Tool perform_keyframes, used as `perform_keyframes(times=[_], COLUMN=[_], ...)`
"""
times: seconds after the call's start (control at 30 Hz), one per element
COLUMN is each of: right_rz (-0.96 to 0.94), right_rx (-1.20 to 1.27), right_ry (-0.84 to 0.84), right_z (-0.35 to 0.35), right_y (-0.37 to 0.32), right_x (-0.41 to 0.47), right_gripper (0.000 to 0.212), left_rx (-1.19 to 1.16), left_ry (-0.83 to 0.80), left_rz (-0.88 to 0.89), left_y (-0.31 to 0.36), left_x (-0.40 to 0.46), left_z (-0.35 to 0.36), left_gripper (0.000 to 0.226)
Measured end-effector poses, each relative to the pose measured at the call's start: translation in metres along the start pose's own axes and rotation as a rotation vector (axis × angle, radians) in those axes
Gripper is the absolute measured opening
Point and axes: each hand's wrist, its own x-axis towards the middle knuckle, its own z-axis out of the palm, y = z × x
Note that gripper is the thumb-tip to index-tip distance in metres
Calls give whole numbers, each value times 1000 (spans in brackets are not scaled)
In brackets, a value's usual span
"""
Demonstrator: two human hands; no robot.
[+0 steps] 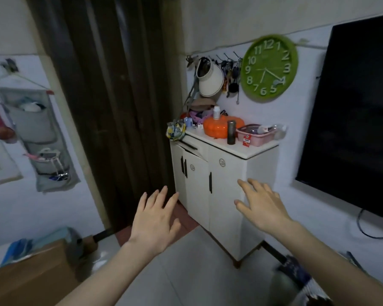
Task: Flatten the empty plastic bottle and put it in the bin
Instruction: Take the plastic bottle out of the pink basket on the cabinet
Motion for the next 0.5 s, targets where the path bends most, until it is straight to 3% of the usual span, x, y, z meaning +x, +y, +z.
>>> perform_keyframes(times=[0.23, 0.5], right_rz=[60, 198], right_rx=[-8, -82], right_ry=[27, 77], right_z=[32, 48], right_y=[0, 37], right_x=[163, 283], right_gripper=[57, 57], left_rx=[-2, -108], left_ry=[-14, 6], left_rz=[-27, 182], left_y=[-72, -49], left_x=[154, 342], left_z=[50, 113], left_gripper=[64, 66])
